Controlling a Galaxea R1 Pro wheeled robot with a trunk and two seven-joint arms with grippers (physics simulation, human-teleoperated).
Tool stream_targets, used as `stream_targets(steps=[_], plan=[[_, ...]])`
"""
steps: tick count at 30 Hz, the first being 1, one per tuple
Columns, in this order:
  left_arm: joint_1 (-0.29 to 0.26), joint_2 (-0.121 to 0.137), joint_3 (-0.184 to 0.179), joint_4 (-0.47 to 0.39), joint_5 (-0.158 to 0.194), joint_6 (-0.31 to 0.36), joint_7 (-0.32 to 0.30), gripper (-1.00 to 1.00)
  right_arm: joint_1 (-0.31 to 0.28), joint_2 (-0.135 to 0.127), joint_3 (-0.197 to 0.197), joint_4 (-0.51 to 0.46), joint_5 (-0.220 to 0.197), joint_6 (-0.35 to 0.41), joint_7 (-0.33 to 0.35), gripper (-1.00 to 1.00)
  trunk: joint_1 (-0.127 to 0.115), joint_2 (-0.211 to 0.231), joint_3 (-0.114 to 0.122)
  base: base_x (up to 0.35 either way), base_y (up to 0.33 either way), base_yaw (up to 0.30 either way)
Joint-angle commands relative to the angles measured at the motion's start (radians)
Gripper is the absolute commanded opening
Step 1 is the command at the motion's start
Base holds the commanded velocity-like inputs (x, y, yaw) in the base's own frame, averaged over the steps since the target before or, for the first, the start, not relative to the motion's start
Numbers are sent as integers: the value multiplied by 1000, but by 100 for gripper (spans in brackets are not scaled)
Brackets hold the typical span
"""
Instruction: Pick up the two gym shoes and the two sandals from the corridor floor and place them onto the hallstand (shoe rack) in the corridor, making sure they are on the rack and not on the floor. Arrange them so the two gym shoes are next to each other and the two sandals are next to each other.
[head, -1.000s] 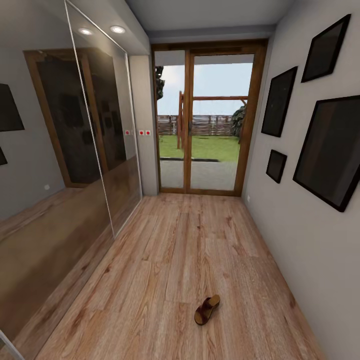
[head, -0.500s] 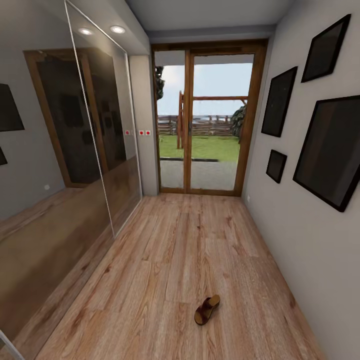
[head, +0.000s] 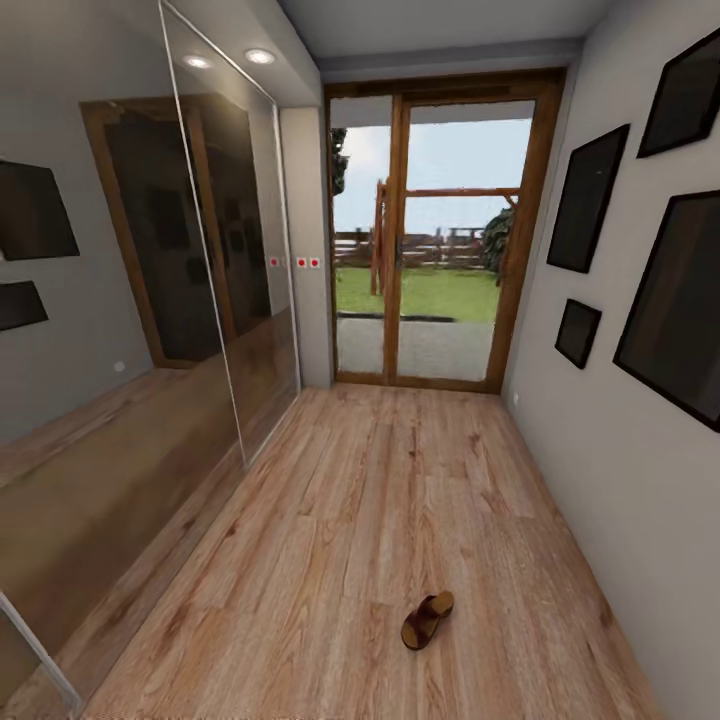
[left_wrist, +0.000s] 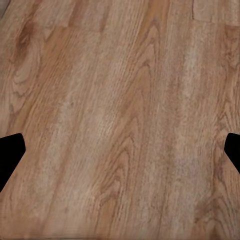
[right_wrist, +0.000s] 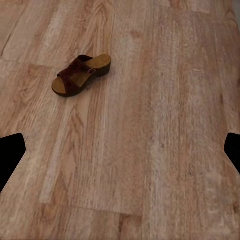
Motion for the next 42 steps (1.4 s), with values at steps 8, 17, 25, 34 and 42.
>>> stream_targets(steps=[8, 17, 25, 34, 42], plan=[[-1, 2, 3, 0, 2, -3, -1, 100, 0, 1, -1, 1, 0, -3, 0, 100, 0, -1, -8, 12, -1, 223], [-2, 3, 2, 0, 3, -3, -1, 100, 0, 1, -1, 2, 0, -3, -1, 100, 0, -1, -16, 150, -79, 229], [-2, 4, 2, 1, 3, -3, 0, 100, 0, 1, -1, 2, 0, -3, -1, 100, 0, -1, -23, 179, -113, 230], [-2, 3, 2, 1, 3, -3, 1, 100, 0, 2, -1, 2, 0, -3, -1, 100, 0, -1, -31, 32, -19, 230], [-2, 3, 2, 2, 3, -3, 1, 100, 0, 3, -1, 2, 0, -3, -1, 100, 0, -1, -38, 3, -2, 230]])
